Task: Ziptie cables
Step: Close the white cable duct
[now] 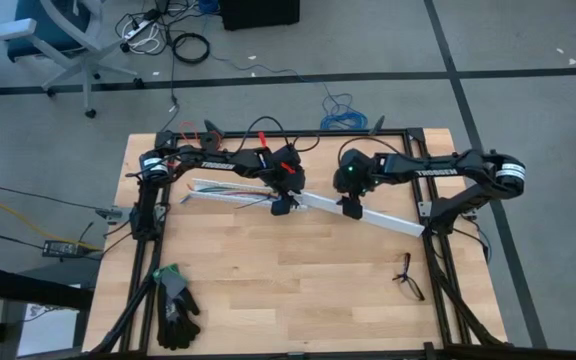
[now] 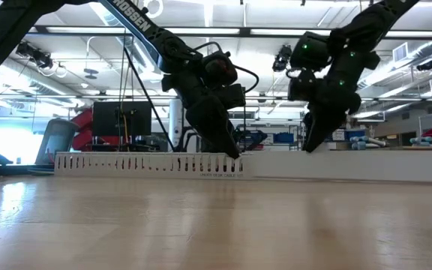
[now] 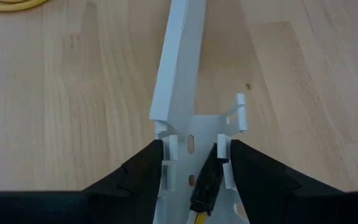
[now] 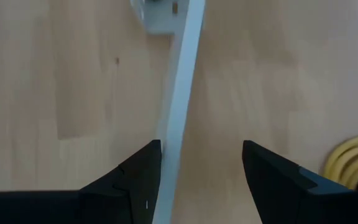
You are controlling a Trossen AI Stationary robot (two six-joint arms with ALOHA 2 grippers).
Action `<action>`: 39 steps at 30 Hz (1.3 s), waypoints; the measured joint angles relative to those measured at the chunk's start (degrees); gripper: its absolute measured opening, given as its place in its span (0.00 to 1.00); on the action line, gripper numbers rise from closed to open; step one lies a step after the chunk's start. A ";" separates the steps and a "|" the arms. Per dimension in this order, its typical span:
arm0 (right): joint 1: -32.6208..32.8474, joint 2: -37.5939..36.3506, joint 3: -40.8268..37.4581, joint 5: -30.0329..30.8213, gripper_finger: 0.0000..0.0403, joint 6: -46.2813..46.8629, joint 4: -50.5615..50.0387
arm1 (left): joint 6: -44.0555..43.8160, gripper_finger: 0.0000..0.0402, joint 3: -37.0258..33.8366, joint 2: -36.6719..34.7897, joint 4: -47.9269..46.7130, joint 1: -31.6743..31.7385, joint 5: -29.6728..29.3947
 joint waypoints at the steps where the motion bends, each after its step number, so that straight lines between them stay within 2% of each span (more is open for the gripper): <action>1: -0.06 -0.59 0.02 -0.05 0.52 0.00 0.38 | -0.07 0.48 0.00 0.00 0.05 0.00 -0.02; 13: -0.03 -8.20 0.06 -0.23 0.52 2.68 0.66 | -0.76 0.48 -0.07 0.09 2.39 -0.14 -2.06; 23: 5.14 -8.68 0.06 0.09 0.52 7.09 0.13 | -0.72 0.48 -0.04 0.09 2.39 -0.13 -2.23; 32: 9.99 -1.15 -0.38 8.89 0.52 7.61 0.38 | -0.68 0.48 0.02 0.04 2.45 -0.13 -2.63; 36: 10.39 1.90 -0.38 10.12 0.51 7.89 2.11 | -0.66 0.48 0.02 0.04 2.45 -0.11 -2.63; 39: 10.39 3.11 -0.38 11.47 0.46 7.92 3.48 | -0.71 0.48 0.02 0.04 2.48 -0.11 -2.65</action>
